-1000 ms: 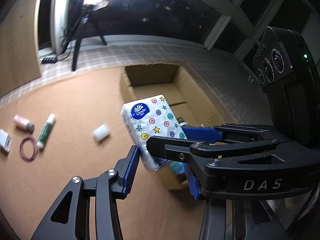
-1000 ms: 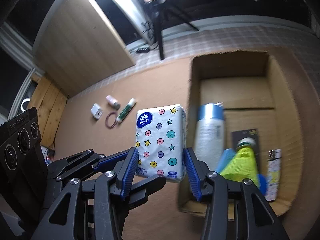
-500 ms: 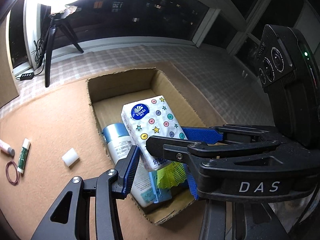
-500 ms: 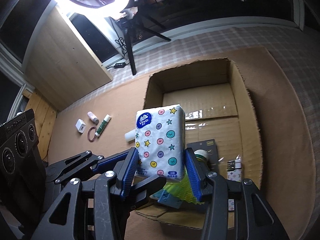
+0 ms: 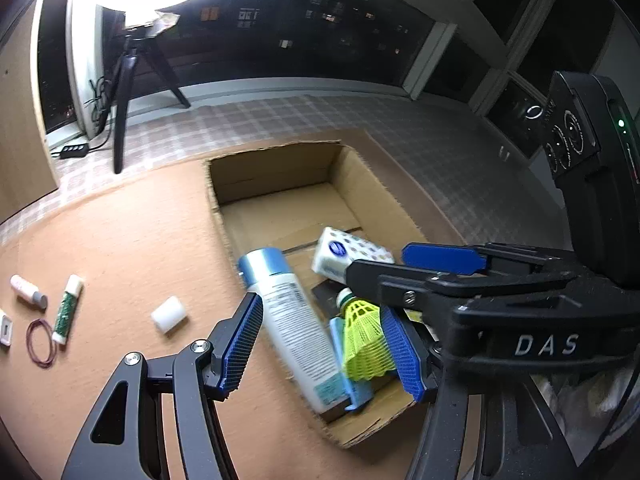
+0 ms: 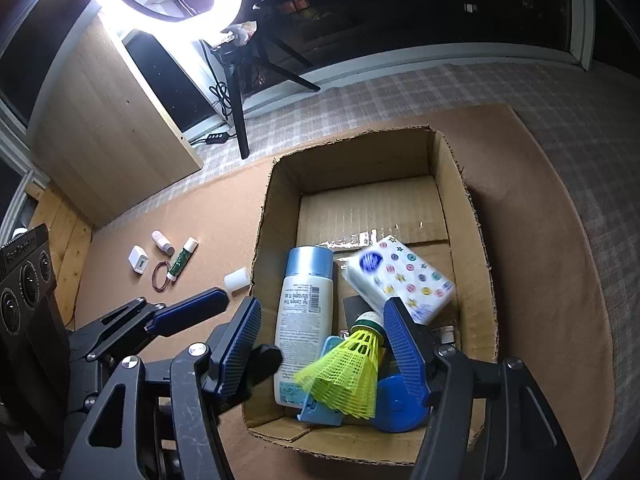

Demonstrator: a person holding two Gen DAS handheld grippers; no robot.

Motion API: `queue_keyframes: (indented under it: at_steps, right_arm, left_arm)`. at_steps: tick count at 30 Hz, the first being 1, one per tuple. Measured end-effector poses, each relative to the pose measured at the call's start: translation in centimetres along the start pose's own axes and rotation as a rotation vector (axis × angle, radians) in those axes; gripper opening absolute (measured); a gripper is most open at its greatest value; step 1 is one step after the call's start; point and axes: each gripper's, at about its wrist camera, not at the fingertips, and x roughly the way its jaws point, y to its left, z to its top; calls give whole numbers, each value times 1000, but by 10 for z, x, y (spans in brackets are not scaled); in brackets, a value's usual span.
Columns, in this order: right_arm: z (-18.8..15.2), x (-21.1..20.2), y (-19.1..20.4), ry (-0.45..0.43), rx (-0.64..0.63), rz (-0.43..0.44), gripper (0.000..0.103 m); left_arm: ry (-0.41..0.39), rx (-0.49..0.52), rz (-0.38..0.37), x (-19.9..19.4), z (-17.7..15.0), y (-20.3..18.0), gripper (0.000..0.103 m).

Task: Organize objects
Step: 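Open the right tool to drop the tissue pack into the box, then close the right tool on the green glue stick while the left tool grasps the purple rubber band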

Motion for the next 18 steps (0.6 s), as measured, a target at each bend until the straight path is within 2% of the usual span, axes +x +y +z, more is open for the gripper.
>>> queue_keyframes:
  at_steps: [7, 12, 18]
  right_arm:
    - [-3, 5, 13, -2, -3, -4, 62]
    - [-3, 7, 22, -20, 16, 32, 62]
    - [-1, 13, 48, -37, -26, 56, 62]
  left_arm:
    - [-21, -68, 33, -24, -5, 39, 65]
    - [-39, -122, 88, -47, -12, 79, 65]
    - [-80, -233, 171, -74, -21, 135, 65]
